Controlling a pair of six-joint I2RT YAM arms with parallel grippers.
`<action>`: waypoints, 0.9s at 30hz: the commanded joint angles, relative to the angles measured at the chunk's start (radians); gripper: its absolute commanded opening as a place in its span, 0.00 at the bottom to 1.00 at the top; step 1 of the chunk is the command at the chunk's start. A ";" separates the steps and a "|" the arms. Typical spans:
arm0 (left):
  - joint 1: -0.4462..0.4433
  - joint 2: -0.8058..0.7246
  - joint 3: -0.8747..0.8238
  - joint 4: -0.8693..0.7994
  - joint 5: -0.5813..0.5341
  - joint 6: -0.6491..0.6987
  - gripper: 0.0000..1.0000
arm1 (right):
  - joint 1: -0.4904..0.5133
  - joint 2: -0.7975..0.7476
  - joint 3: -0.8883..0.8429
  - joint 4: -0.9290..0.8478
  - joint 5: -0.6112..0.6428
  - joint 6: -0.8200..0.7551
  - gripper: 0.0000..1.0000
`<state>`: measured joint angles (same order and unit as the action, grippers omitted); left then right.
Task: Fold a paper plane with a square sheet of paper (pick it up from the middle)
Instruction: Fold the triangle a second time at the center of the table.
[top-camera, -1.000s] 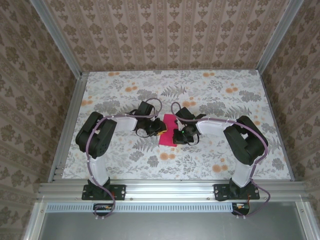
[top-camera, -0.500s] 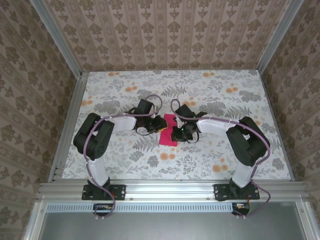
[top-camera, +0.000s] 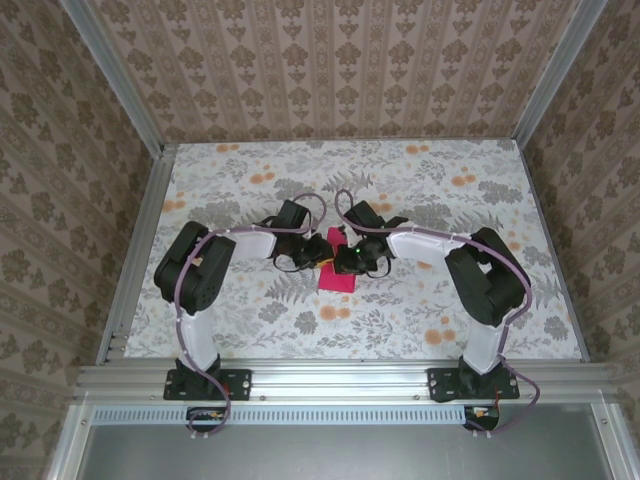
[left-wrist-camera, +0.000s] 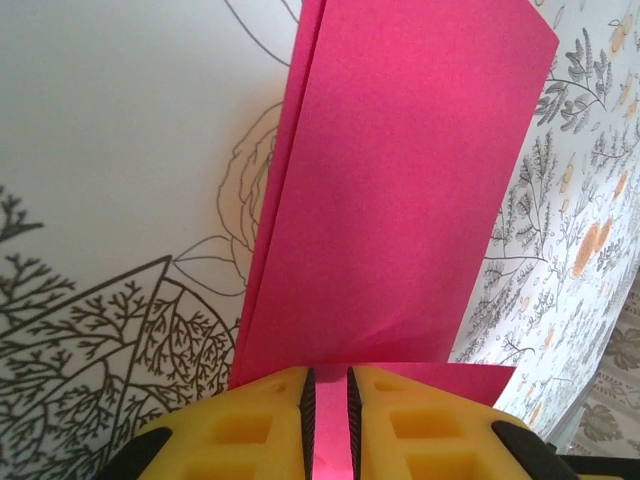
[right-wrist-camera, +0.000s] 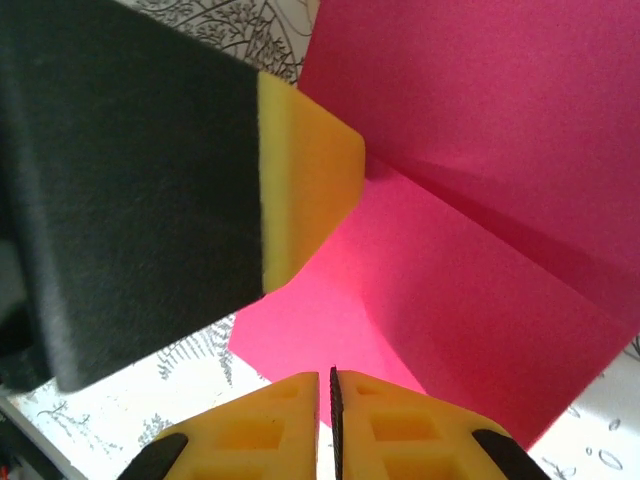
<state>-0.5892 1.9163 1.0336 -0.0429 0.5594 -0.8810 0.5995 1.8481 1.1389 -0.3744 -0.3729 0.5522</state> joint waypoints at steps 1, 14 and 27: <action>-0.009 0.022 0.032 -0.053 -0.020 0.022 0.20 | 0.006 0.034 0.033 -0.047 0.019 -0.017 0.14; -0.009 0.037 0.041 -0.083 -0.028 0.030 0.20 | 0.006 0.039 -0.035 -0.103 0.032 -0.032 0.14; -0.008 0.052 0.040 -0.089 -0.030 0.028 0.20 | 0.003 -0.050 -0.158 -0.139 -0.001 -0.047 0.14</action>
<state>-0.6022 1.9339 1.0634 -0.0830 0.5667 -0.8738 0.6003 1.8164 1.0237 -0.4026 -0.3668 0.5243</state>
